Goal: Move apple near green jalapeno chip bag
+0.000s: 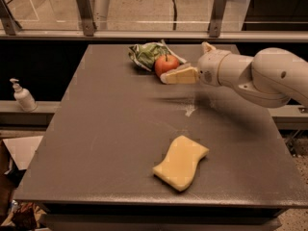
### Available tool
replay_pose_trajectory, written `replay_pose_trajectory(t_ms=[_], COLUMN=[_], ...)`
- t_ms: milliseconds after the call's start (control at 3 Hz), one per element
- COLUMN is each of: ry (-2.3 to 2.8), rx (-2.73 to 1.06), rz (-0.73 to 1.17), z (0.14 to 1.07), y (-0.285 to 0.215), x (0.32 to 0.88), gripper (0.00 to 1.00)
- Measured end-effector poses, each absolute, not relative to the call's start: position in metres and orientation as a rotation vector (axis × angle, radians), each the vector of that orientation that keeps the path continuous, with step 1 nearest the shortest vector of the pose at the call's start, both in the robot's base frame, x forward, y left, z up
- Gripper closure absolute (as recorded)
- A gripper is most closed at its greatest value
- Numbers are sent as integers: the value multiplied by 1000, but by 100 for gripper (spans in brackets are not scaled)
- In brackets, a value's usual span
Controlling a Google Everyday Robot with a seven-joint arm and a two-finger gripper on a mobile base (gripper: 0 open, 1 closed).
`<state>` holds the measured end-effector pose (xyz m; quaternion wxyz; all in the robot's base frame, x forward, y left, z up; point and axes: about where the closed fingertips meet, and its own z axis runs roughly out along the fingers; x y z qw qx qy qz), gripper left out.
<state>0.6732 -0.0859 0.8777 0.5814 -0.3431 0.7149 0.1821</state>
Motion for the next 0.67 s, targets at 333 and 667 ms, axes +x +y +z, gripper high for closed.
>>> replay_pose_trajectory(t_ms=[333,667], ry=[1660,1663], rx=[-802,-802], rz=[434,439], z=[892,892], y=[-125,-132], x=[640,634], gripper=[0,0])
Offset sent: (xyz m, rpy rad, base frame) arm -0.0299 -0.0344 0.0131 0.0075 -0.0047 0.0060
